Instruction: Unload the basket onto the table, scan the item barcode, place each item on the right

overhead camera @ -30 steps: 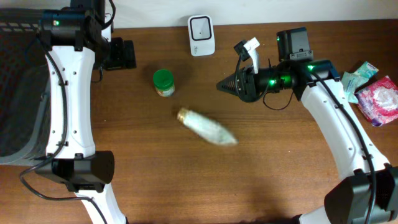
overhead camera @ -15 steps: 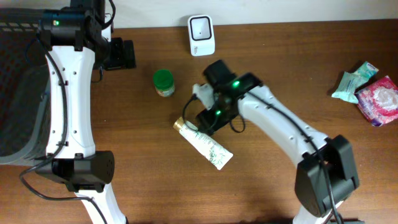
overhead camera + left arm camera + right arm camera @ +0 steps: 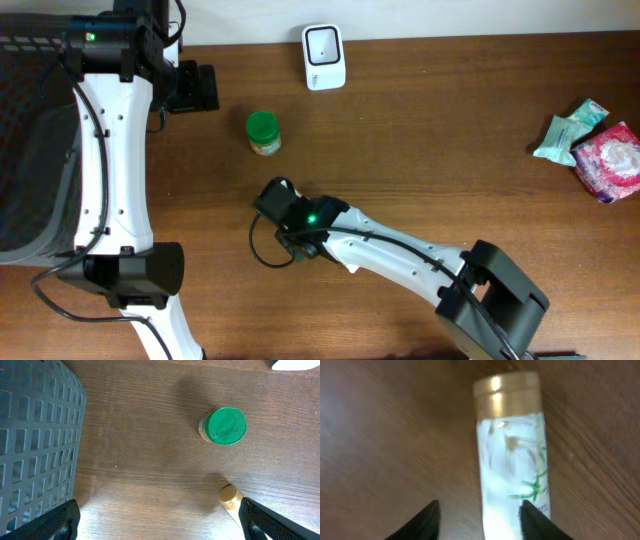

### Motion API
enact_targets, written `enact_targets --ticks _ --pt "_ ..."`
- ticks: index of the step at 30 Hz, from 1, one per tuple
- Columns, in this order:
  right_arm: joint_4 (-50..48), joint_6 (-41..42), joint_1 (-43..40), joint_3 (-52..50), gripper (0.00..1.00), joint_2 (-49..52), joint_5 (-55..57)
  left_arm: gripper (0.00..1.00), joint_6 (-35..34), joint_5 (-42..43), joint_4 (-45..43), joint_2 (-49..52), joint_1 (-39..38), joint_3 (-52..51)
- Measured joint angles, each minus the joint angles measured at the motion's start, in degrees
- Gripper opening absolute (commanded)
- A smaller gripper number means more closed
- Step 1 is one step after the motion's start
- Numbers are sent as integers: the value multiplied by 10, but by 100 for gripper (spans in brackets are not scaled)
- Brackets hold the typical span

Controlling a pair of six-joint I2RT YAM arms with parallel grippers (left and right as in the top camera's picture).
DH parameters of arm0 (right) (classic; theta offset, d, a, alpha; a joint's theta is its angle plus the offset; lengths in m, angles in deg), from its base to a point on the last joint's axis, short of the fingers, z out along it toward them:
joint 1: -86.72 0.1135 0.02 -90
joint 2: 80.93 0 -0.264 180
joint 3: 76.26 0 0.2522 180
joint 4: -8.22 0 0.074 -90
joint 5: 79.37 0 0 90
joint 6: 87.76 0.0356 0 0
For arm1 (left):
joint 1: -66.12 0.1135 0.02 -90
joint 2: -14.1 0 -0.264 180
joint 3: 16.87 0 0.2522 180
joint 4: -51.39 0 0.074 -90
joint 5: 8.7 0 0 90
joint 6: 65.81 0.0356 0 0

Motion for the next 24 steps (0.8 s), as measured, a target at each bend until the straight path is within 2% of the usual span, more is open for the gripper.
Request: enact_targets --ticks 5,8,18,21,24 --pt "-22 4 0 -13 49 37 23 99 0 0 0 0 0 0" --pt "-28 4 -2 -13 49 43 73 99 0 0 0 0 0 0" --pt "-3 4 -94 3 50 44 136 99 0 0 0 0 0 0" --pt "-3 4 -127 3 49 44 125 99 0 0 0 0 0 0" --pt "-1 4 -189 3 49 46 67 99 0 0 0 0 0 0"
